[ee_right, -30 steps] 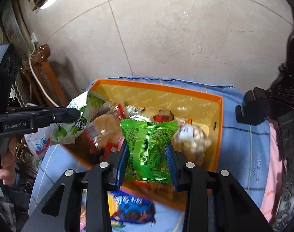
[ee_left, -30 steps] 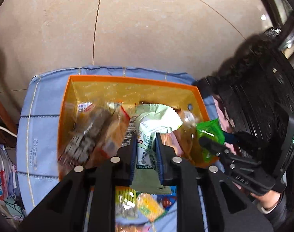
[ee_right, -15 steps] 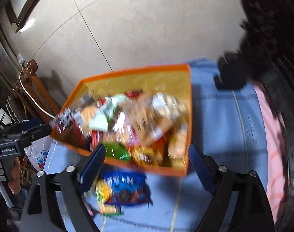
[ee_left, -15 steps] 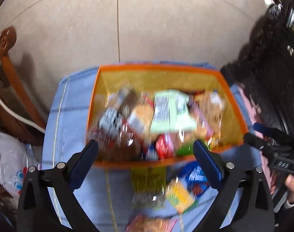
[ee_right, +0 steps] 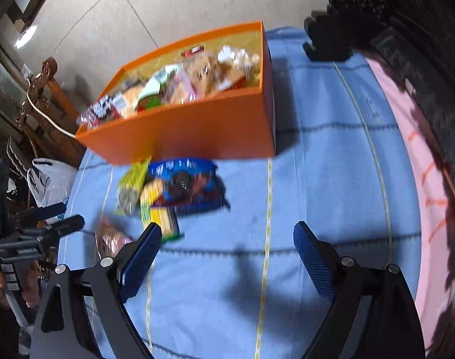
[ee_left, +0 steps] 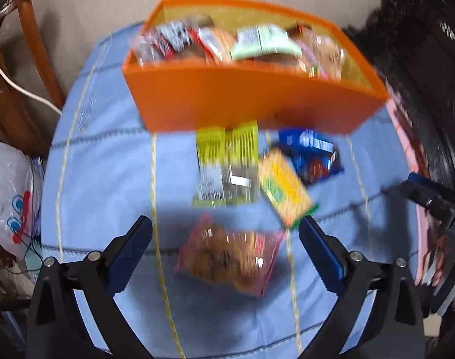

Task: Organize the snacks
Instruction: 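Move both open grippers back over the remaining snacks, then grasp the pink biscuit bag with the left gripper while the right grasps the blue Oreo bag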

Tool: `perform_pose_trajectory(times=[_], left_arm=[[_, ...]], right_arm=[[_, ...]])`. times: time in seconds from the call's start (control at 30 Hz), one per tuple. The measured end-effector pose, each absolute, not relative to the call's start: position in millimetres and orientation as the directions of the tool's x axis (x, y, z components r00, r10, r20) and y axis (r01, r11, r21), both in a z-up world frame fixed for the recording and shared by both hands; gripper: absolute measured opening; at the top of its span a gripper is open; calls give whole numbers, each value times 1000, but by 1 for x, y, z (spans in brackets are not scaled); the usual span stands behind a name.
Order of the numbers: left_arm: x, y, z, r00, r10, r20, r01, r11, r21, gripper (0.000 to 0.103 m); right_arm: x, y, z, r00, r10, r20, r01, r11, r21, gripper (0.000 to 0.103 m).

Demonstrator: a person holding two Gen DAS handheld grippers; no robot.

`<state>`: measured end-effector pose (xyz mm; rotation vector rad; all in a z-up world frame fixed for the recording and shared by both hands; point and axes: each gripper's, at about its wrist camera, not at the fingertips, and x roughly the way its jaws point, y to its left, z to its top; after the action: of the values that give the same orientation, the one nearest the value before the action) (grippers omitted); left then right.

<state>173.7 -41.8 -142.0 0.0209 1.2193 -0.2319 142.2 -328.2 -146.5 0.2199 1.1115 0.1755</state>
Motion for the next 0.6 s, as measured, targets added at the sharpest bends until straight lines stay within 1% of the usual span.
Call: perform_pose_trajectory(times=[0.2, 0.4, 0.5, 0.53, 0.6], left_arm=[[156, -55, -185, 252, -107, -962, 216, 975, -52, 96], [153, -62, -211, 198, -99, -975, 223, 973, -54, 96], [153, -63, -221, 207, -77, -975, 232, 972, -28, 96], [154, -61, -223, 206, -80, -975, 231, 972, -30, 83], [156, -55, -223, 201, -112, -973, 228, 971, -64, 80]], right_arm=[[124, -324, -160, 389, 270, -881, -34, 960, 279, 90], [122, -322, -168, 367, 275, -888, -30, 958, 285, 90], [127, -316, -173, 352, 280, -893, -42, 958, 284, 91], [128, -314, -174, 347, 282, -895, -47, 958, 283, 91], [133, -306, -177, 336, 284, -898, -65, 958, 278, 91]])
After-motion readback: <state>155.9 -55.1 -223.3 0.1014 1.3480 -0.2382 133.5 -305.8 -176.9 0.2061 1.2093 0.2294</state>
